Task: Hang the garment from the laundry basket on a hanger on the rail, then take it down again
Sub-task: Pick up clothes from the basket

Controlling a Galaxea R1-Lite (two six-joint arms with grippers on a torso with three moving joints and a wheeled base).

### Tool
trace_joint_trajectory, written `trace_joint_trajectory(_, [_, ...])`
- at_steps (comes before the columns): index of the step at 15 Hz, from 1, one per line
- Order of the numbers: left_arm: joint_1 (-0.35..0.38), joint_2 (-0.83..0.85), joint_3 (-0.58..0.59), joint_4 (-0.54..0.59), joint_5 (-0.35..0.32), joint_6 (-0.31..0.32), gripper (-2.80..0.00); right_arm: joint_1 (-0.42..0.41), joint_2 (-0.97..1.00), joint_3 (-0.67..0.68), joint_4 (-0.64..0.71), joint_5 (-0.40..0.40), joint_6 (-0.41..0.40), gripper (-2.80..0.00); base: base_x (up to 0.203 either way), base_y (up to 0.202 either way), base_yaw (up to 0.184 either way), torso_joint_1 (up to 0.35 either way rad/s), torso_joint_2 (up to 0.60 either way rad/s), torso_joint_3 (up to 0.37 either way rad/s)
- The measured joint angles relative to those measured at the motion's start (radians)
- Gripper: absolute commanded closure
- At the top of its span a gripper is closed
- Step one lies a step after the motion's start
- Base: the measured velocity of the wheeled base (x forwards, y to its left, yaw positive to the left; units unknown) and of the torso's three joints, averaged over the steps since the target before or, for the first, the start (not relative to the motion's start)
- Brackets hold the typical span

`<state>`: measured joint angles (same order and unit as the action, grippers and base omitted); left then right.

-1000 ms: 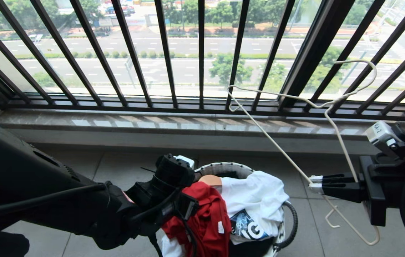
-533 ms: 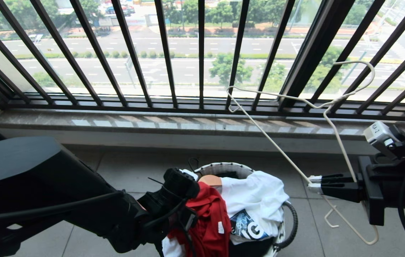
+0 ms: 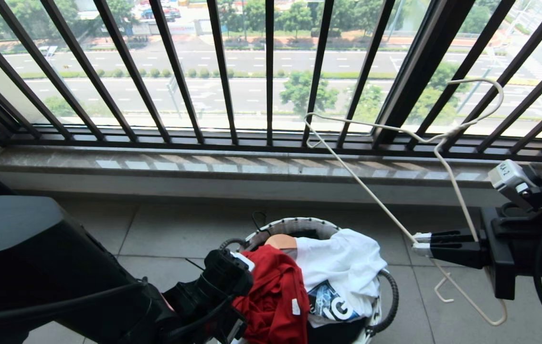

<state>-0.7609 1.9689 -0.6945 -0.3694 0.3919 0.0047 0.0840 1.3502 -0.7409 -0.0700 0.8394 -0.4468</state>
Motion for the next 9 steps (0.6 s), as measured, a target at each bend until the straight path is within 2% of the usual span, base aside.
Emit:
trace_joint_trajectory(6, [0.003, -0.018, -0.102, 0.007, 0.000, 0.009, -2.80, 0.000, 0.000, -0.001, 0.000, 0.000, 0.000, 0.00, 0.000, 0.000, 0.000, 0.000, 0.00, 0.000])
trace_joint_trajectory(9, [0.002, -0.013, -0.153, 0.008, 0.000, 0.048, -2.80, 0.000, 0.000, -0.003, 0.000, 0.000, 0.000, 0.00, 0.000, 0.000, 0.000, 0.000, 0.00, 0.000])
